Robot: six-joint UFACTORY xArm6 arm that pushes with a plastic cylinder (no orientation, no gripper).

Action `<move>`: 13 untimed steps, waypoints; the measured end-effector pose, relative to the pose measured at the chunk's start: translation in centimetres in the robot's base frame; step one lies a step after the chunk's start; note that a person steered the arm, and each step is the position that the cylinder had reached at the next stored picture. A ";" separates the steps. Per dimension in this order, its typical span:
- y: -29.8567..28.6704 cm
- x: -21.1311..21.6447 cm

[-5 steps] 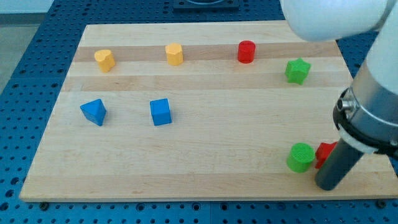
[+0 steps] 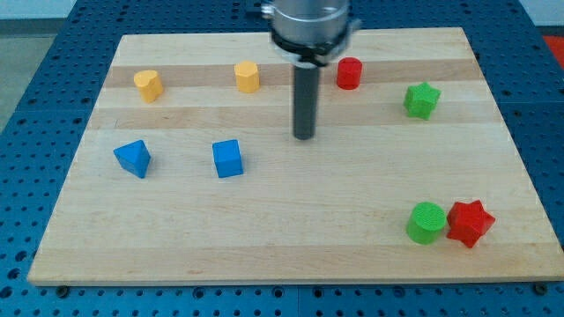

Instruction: Push blue cube into left of green circle

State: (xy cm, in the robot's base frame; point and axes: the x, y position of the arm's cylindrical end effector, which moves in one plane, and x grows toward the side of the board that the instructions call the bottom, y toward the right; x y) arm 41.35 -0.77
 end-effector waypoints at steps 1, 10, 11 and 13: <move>-9.5 2.4; 6.2 5.5; 2.2 6.7; 3.9 15.6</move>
State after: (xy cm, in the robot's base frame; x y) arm 56.91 3.11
